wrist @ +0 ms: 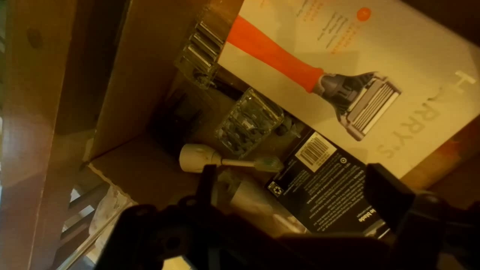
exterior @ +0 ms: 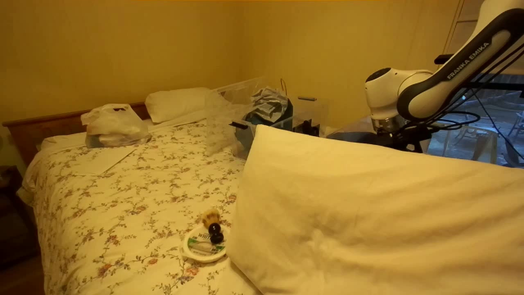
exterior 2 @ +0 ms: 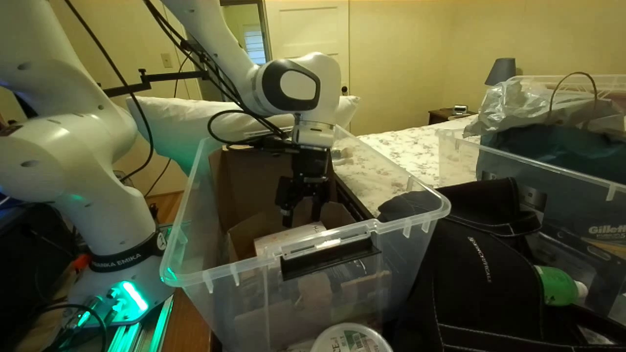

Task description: Remove the object from the box and put it in the bucket

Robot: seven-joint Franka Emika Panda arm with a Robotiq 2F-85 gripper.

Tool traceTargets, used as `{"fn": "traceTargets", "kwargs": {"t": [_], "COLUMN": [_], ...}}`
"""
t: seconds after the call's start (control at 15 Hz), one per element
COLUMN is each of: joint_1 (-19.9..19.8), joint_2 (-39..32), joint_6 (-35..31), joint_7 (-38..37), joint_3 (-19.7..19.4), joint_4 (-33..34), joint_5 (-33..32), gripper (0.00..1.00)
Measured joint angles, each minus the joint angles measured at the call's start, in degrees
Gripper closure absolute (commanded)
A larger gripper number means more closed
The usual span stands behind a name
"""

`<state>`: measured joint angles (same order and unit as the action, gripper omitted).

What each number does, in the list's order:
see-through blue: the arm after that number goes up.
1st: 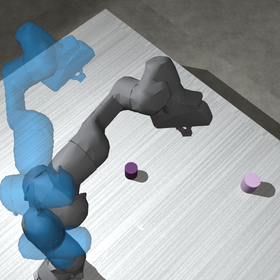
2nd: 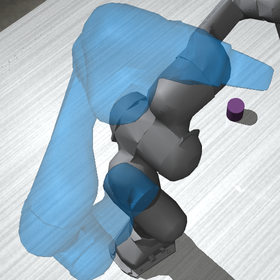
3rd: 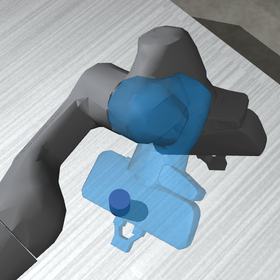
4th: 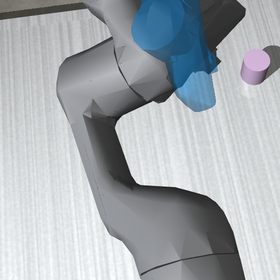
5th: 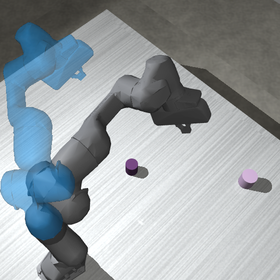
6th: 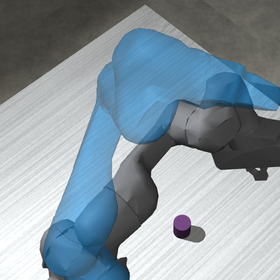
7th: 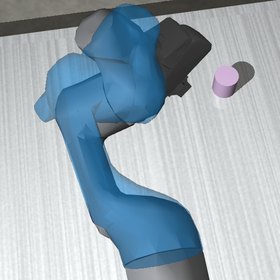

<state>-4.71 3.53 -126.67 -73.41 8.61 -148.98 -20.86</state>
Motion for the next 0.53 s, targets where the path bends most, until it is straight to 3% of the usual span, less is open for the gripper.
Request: {"fn": "traceTargets", "kwargs": {"t": [0.33,0.53], "joint_1": [0.80,1.48], "joint_2": [-0.43,-1.27], "joint_6": [-0.37,-5.57], "joint_7": [-0.25,-0.26], "joint_3": [-0.95,-2.44], "joint_4": [0.55,0.56], "joint_5": [-0.12,-0.12], "gripper": [0.00,0.00]}}
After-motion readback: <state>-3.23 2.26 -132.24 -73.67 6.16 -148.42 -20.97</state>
